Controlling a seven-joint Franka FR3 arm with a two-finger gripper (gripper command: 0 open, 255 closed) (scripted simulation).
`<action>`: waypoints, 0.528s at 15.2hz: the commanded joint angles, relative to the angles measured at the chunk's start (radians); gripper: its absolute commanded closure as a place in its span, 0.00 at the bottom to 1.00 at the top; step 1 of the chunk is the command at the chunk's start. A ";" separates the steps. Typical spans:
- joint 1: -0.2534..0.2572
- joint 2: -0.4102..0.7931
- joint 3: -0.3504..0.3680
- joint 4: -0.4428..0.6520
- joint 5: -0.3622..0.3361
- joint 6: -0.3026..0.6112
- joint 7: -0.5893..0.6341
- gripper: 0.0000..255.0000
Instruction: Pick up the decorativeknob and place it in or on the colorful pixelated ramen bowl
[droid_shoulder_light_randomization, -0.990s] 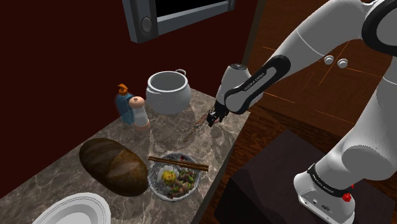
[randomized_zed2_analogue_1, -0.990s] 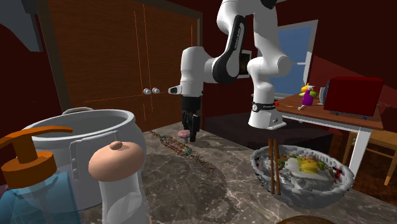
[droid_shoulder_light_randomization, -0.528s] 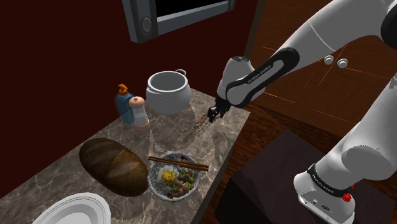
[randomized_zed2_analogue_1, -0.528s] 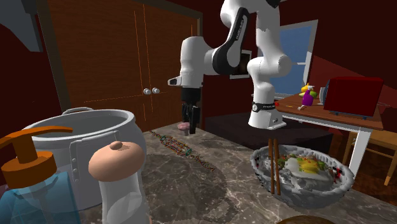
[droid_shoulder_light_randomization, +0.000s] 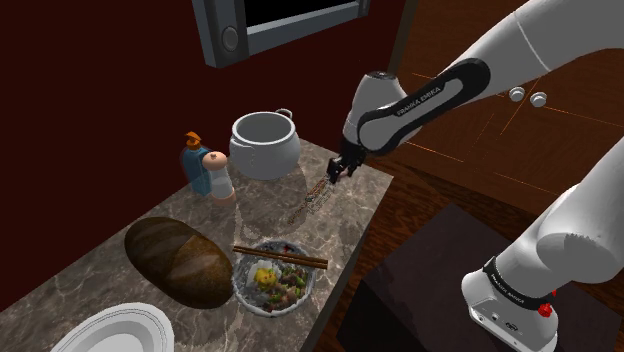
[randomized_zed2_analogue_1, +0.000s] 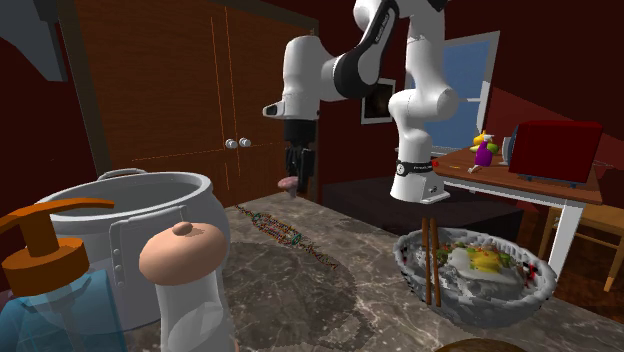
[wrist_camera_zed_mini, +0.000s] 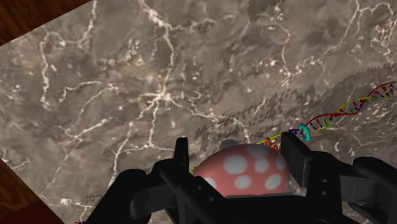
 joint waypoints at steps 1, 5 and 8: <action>-0.002 -0.025 0.000 0.003 0.005 -0.028 -0.004 1.00; -0.002 -0.068 -0.001 0.017 0.011 -0.085 -0.005 1.00; -0.003 -0.099 -0.002 0.030 0.014 -0.128 -0.006 1.00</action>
